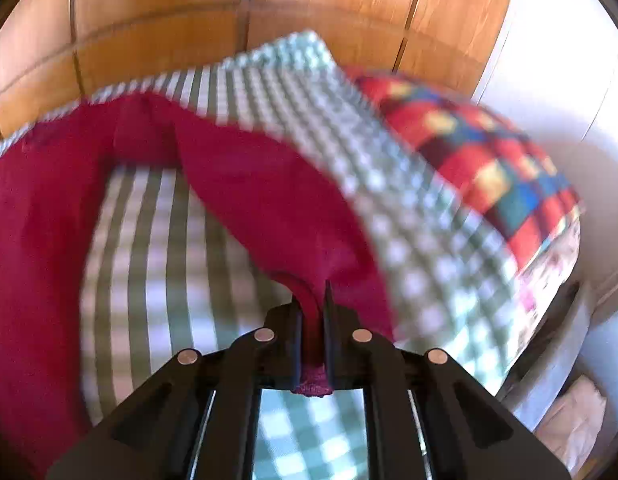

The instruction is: Fold small clothes

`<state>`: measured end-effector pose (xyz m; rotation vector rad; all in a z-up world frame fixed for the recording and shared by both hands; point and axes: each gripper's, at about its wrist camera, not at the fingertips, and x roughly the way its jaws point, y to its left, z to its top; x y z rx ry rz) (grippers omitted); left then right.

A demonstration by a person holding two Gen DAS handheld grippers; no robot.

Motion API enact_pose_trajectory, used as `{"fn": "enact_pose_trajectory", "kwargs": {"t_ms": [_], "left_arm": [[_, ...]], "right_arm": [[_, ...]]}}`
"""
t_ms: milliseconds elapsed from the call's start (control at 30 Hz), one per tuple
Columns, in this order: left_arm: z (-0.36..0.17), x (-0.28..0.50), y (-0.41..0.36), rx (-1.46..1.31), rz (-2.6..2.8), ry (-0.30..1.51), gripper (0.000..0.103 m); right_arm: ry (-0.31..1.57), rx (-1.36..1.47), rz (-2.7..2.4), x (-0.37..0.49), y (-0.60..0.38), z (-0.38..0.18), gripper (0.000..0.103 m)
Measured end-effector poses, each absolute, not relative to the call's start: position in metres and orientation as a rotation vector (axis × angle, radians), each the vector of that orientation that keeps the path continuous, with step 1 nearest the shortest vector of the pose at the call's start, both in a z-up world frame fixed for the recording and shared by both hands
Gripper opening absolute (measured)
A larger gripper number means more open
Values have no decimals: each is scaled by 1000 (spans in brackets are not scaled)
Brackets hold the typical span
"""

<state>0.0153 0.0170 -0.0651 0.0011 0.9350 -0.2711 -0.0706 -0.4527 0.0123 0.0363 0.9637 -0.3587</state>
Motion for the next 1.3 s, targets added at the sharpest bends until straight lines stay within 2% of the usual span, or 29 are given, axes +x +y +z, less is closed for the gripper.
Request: {"fn": "enact_pose_trajectory", "kwargs": {"t_ms": [233,300,333,367,400,433,533,700,833,867,933,1167,1200,1267,1300], "left_arm": [[-65,16,18,0,-267,933,56],[-65,17,17,0,-265,936,55],[-65,17,16,1,-263,937,56],[-64,17,16,2,-261,939,56],[-64,18,16,2,-260,940,56],[-64,18,16,1,-260,940,56],[-64,18,17,0,-256,938,56],[-65,19,15,19,-250,938,57],[-65,20,16,13,-253,939,57],[-65,20,16,16,-252,940,57],[-65,20,16,19,-251,941,57],[-68,21,12,28,-235,945,59],[-68,22,11,29,-234,946,60],[-68,23,12,29,-236,950,60],[-68,23,13,28,-236,952,60]], "right_arm": [[875,159,-536,-3,-552,64,7],[864,188,-608,22,-583,71,13],[854,188,-627,33,-592,75,29],[832,158,-667,40,-597,80,65],[799,129,-704,43,-598,86,83],[757,116,-726,44,-600,90,94],[748,178,-663,39,-598,86,94],[865,446,-507,-1,-588,24,93],[937,675,-514,-21,-605,-31,78],[934,709,-535,-24,-613,-40,72],[890,750,-562,-23,-630,-41,67],[866,895,-535,7,-663,-43,66],[879,896,-546,12,-662,-45,63],[901,901,-543,14,-658,-50,19],[917,944,-528,15,-658,-50,17]]}}
